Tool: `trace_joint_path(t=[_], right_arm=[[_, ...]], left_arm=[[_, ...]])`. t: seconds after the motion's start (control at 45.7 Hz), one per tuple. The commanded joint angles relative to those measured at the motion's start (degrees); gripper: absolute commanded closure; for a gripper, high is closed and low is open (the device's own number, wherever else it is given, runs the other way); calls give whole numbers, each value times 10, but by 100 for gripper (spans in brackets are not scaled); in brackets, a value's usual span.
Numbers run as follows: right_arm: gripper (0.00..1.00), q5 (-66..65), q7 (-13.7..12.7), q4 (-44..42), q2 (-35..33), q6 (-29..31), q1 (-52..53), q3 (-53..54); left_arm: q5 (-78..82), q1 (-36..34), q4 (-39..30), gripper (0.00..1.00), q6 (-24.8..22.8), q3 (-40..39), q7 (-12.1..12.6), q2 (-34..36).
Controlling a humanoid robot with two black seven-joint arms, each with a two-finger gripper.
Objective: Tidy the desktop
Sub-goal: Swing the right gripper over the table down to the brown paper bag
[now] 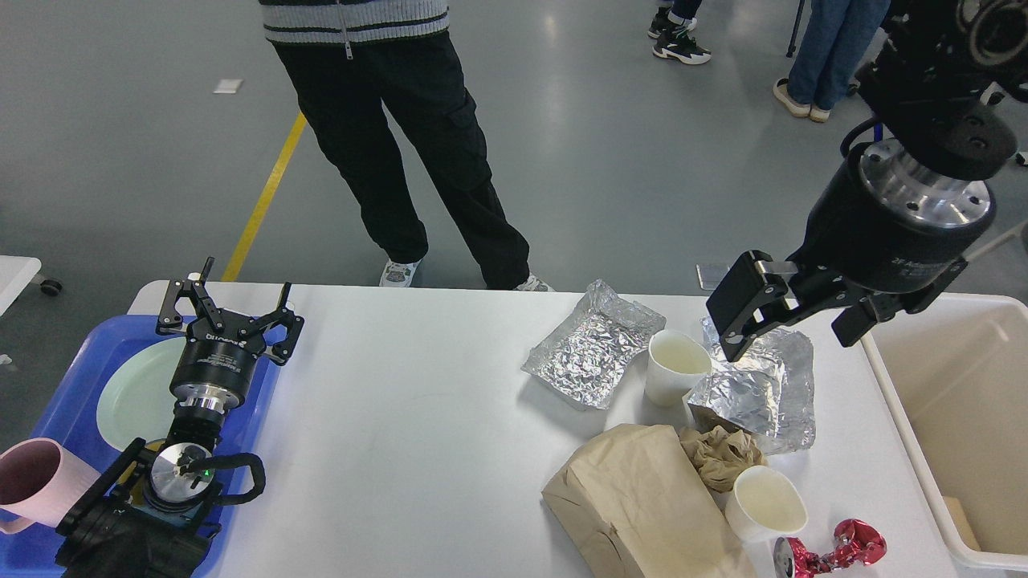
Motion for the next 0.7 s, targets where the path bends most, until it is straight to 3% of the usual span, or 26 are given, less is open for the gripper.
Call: trace_joint_path(t=[0.0, 0.197, 0.35, 0.679], right_arm=[[0, 30, -1, 16, 0, -28, 5, 1], [0, 49, 0, 22, 4, -38, -3, 5], [0, 47, -3, 17, 14, -53, -100, 73], [6, 9, -28, 7, 91, -248, -325, 180]], left_arm=[[1, 0, 0, 4, 0, 0, 0, 0], [1, 0, 0, 4, 0, 0, 0, 0], [1, 0, 0, 4, 0, 0, 0, 0], [1, 0, 0, 4, 0, 0, 0, 0]])
